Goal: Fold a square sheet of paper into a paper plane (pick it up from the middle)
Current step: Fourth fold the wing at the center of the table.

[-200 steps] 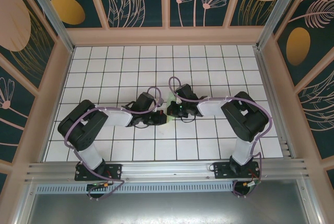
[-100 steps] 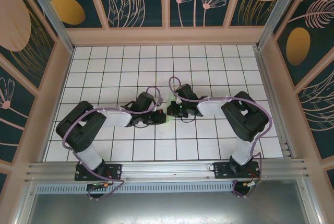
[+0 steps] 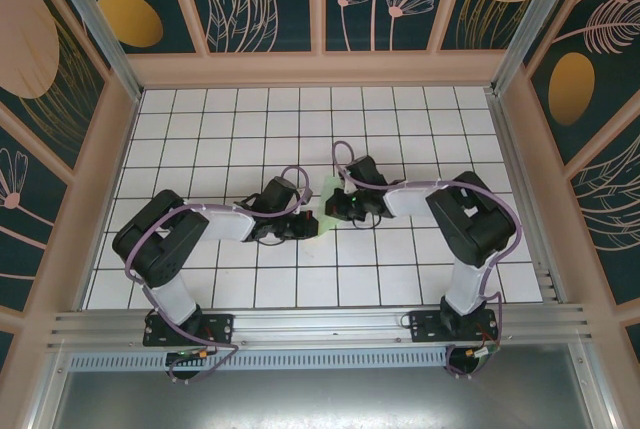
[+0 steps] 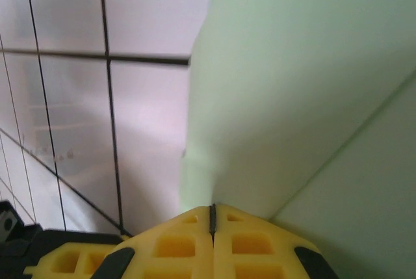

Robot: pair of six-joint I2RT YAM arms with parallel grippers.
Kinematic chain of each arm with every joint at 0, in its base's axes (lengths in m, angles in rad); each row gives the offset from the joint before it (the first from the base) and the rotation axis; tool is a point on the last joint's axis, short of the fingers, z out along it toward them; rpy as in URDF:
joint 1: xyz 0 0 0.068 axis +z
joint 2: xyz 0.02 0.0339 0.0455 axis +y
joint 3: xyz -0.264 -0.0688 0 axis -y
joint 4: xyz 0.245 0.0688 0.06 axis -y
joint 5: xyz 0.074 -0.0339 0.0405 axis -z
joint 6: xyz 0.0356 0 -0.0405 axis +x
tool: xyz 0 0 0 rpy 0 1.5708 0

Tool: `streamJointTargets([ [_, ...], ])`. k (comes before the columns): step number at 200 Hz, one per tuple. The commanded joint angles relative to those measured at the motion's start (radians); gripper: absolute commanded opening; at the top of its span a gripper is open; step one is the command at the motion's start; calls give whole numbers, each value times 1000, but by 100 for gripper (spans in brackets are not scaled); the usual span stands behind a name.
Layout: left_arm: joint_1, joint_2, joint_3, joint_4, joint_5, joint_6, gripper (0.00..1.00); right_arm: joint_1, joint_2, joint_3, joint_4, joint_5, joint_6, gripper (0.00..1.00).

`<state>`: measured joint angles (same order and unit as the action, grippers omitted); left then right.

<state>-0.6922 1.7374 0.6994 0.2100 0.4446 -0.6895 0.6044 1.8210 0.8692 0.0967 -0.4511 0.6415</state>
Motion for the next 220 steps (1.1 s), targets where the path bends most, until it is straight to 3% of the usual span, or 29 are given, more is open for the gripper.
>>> streamJointTargets([
  [1,-3,62,-40,-168,-37,21,0,-52,29,-8,38,2,-52,0],
  [59,-2,65,-48,-169,-19,30,0,-175,80,38,30,-6,-97,0],
  [85,-3,58,-36,-166,-16,31,0,-178,9,29,29,2,-97,0],
  [119,-2,65,-28,-162,-19,31,0,-102,-91,-10,43,-5,-98,0],
  [163,-3,62,-35,-161,-24,31,0,14,-22,-14,91,-12,-43,0],
  [220,-2,59,-41,-164,-28,31,0,17,62,12,98,-31,-57,0],
])
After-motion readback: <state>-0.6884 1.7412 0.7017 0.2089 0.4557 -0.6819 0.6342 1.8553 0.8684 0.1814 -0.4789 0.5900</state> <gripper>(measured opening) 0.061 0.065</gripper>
